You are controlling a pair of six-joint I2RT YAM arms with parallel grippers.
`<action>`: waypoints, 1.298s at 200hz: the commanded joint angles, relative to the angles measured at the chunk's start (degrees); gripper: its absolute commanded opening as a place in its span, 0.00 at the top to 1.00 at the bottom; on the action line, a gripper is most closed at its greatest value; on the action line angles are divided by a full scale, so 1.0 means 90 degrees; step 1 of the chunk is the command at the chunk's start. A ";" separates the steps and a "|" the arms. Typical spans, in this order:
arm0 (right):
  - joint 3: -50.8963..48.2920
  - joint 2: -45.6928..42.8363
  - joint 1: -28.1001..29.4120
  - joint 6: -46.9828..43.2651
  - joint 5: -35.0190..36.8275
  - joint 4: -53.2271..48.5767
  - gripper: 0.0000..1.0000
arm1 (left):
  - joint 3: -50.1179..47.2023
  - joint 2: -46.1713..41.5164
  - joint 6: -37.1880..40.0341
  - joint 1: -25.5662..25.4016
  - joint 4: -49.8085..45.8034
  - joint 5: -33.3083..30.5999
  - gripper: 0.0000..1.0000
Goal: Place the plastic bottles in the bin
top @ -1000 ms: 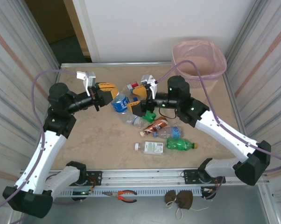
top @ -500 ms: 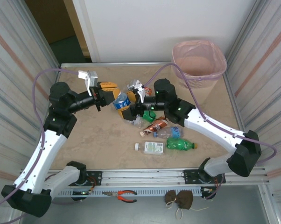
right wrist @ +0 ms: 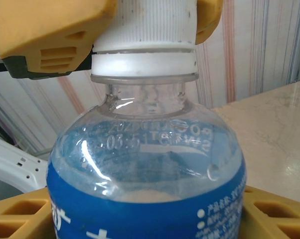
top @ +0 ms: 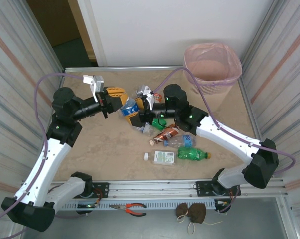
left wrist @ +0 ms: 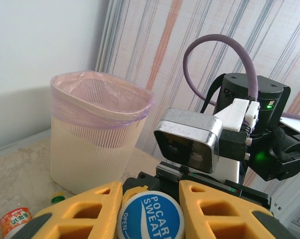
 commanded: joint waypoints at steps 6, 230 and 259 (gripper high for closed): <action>0.0218 -0.0151 0.0024 -0.0082 0.0188 0.0034 0.36 | 0.0224 -0.0163 0.0068 -0.0083 0.0095 -0.0106 0.67; 0.2776 0.0123 -0.4991 0.0940 0.0560 -0.3041 0.50 | 0.0002 -0.0710 0.0293 -0.0083 -0.0236 -0.0884 0.45; 0.3426 0.0899 -0.5322 0.0836 0.0408 -0.3689 0.51 | -0.0008 -0.0738 0.0266 -0.0086 -0.0276 -0.0896 0.45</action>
